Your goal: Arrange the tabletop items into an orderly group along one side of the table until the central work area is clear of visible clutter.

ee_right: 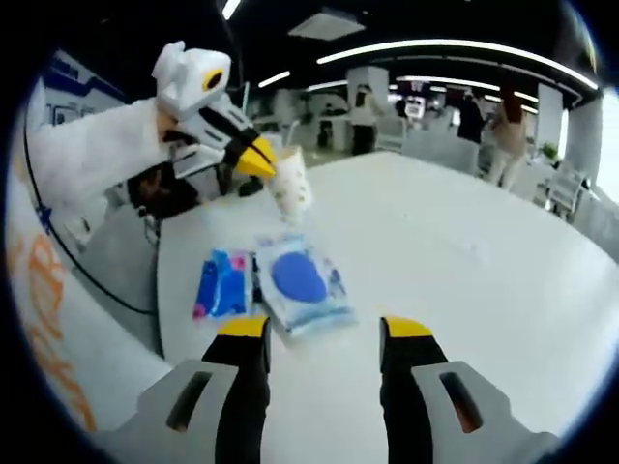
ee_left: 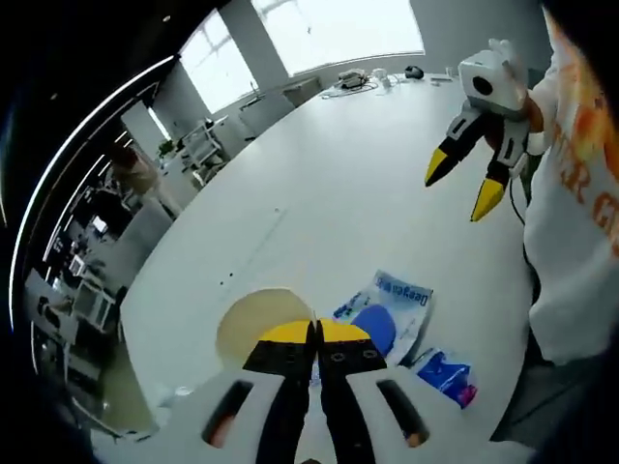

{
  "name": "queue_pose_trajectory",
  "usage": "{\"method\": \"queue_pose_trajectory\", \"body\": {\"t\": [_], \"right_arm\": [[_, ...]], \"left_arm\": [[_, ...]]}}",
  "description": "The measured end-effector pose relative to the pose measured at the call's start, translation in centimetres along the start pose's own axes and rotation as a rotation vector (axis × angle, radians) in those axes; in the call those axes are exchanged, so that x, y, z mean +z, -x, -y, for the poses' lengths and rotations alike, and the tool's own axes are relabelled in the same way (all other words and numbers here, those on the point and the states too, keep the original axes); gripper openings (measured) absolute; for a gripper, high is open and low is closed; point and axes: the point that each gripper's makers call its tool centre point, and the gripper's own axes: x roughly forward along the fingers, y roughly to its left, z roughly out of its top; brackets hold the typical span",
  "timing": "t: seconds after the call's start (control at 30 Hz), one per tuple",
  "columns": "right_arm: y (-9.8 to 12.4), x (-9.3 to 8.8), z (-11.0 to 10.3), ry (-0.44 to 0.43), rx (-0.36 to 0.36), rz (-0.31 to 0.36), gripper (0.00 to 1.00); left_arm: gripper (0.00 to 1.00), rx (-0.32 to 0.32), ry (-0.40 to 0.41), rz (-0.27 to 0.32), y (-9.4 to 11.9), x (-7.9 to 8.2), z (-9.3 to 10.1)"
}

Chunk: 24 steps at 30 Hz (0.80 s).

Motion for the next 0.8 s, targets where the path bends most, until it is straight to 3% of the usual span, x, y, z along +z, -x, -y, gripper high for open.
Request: {"method": "queue_pose_trajectory", "body": {"t": [0.13,0.47,0.63,0.8], "right_arm": [[-0.6,-0.5,0.2,-0.038,0.008,-0.01,0.45],[-2.0,-1.5,-0.2,-0.077,0.043,-0.058,0.44],[-2.6,-1.7,0.2,-0.097,0.048,-0.077,0.44],[-3.0,-2.2,1.0,-0.131,0.036,-0.091,0.44]], "left_arm": [[0.0,-0.022,-0.007,-0.008,-0.8,-1.1,-1.4],[0.0,-0.075,0.064,-0.059,-4.6,-4.7,-5.0],[0.0,-0.105,0.076,-0.118,-6.6,-6.8,-5.4],[0.0,-0.114,0.111,-0.114,-8.1,-7.6,-5.7]]}}
